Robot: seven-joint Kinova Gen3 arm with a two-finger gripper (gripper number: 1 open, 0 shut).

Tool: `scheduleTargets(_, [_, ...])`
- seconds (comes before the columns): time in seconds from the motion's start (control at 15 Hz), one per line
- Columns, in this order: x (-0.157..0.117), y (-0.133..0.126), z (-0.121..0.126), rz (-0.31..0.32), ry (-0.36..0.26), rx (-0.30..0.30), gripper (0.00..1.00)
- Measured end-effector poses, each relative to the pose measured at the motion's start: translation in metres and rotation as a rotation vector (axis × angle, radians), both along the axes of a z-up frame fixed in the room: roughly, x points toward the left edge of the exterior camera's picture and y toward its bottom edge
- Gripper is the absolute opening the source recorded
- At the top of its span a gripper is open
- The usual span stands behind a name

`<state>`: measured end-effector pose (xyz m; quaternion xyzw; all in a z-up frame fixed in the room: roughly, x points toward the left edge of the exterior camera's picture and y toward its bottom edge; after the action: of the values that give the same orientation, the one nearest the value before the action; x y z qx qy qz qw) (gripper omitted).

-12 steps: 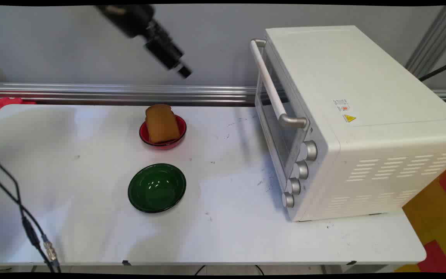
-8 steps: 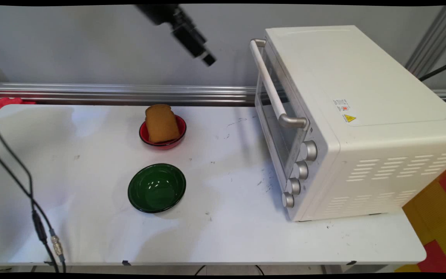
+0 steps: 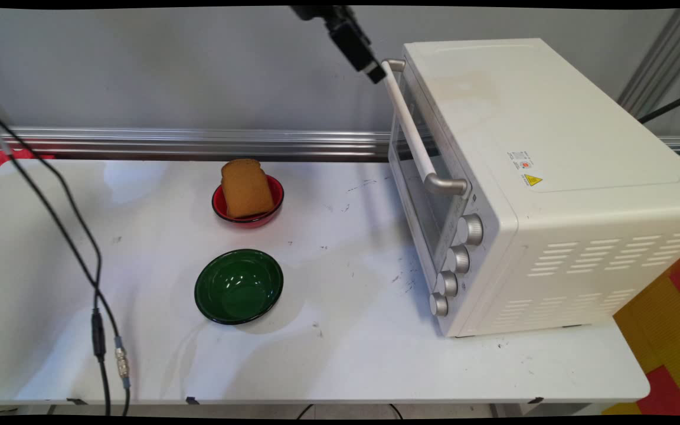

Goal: Open the oven

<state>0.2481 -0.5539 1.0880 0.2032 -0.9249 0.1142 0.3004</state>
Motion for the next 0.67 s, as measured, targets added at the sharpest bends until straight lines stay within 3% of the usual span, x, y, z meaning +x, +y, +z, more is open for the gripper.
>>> scheduleTargets(0.53, [-0.033, -0.027, -0.011, -0.049, -0.016, 0.011, 1.00])
scheduleTargets(0.6, [-0.035, -0.029, -0.012, -0.054, -0.019, 0.013, 0.00])
scheduleTargets(0.67, [-0.037, -0.032, -0.013, -0.062, -0.022, 0.014, 0.00])
